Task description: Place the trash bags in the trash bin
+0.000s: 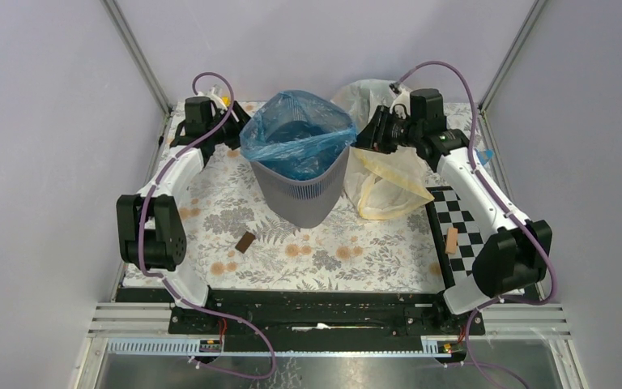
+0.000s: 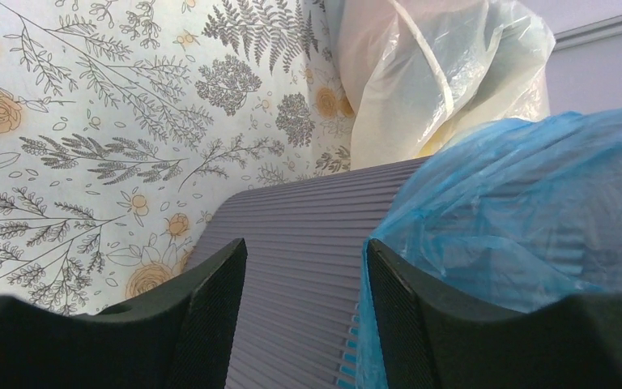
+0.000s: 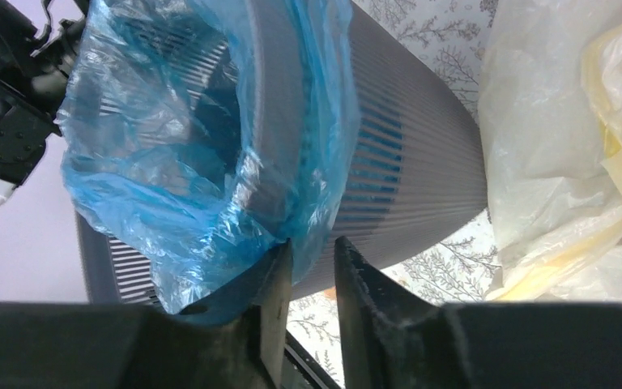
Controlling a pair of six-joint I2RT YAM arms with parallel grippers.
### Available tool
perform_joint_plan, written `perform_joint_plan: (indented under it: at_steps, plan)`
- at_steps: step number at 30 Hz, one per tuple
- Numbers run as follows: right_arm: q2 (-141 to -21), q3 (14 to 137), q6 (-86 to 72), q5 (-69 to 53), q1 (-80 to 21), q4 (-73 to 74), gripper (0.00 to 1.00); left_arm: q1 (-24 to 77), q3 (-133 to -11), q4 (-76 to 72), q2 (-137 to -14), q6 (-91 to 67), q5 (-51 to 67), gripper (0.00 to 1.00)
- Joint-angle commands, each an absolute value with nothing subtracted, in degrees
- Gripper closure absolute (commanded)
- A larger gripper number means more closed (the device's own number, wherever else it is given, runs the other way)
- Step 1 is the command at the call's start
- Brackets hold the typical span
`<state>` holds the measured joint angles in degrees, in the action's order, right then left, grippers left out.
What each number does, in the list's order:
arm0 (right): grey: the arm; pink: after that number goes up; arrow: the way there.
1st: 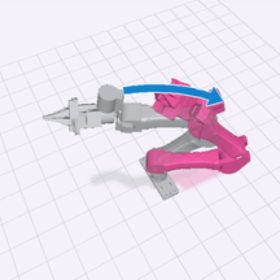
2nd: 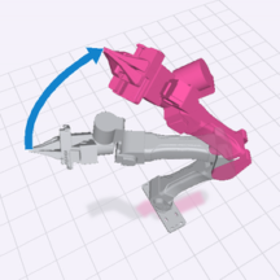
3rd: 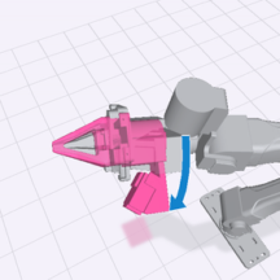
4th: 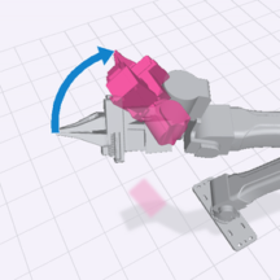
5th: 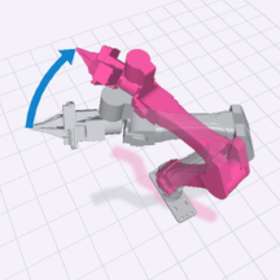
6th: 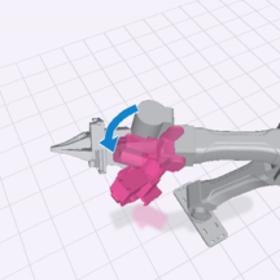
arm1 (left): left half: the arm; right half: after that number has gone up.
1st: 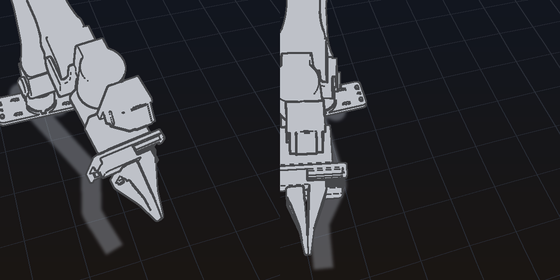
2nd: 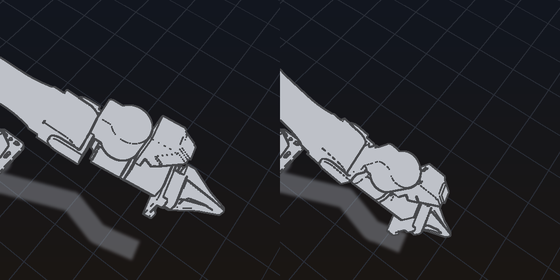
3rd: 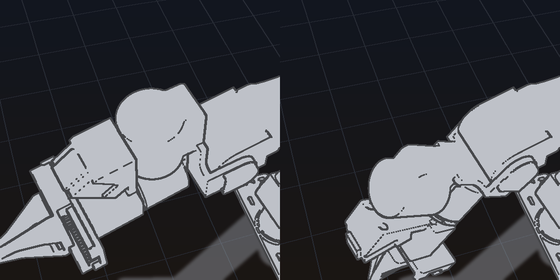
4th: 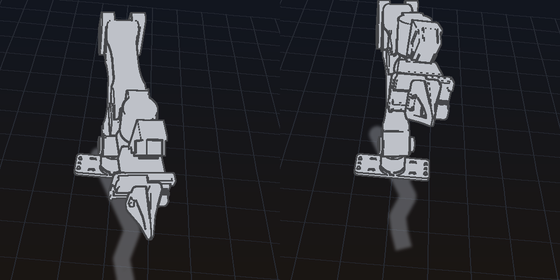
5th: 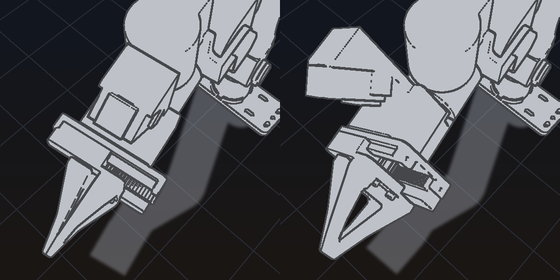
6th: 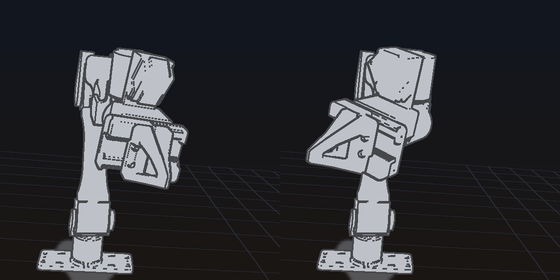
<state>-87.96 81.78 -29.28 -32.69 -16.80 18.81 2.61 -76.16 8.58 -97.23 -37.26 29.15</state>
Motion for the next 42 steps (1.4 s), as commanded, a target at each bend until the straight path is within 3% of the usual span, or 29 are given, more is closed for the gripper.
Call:
perform_joint_plan:
  at_steps: [1,4,11,17,19,26,30,35,42]
  plan:
    - [-87.3,79.3,-30.1,-37.1,-17.0,12.6,0.61,3.0,-74.3,3.1,-93.1,-39.1,30.7,0.38]
    - [-87.4,79.7,-29.1,-35.2,-17.1,13.5,0.53,2.7,-74.1,4.2,-92.2,-38.4,29.1,0.29]
    - [-82.0,79.9,-25.5,-25.0,-17.0,15.6,0.37,-1.1,-70.7,6.2,-85.3,-39.6,23.7,0.21]
    - [-78.7,78.5,-23.7,-23.0,-17.1,15.1,0.20,-2.2,-66.6,5.0,-78.8,-42.2,21.3,0.02]
    - [-77.7,78.2,-21.2,-22.9,-17.0,14.4,0.17,-2.3,-66.0,4.4,-77.9,-43.2,21.9,0.01]
    - [-72.7,76.0,-9.6,-24.7,-17.1,9.5,0.16,-5.3,-62.7,4.9,-72.2,-46.3,20.6,0.06]
    - [-70.9,75.7,-2.5,-35.8,-17.1,4.0,0.27,-5.7,-58.4,4.8,-66.0,-47.3,21.1,0.14]
    - [-76.7,84.3,3.7,-49.0,-17.9,6.7,0.41,-5.7,-54.0,5.6,-59.6,-46.3,27.9,0.24]
    - [-83.4,92.1,19.3,-45.5,-24.8,15.2,0.41,-5.6,-62.6,13.8,-58.7,-30.4,27.3,0.26]
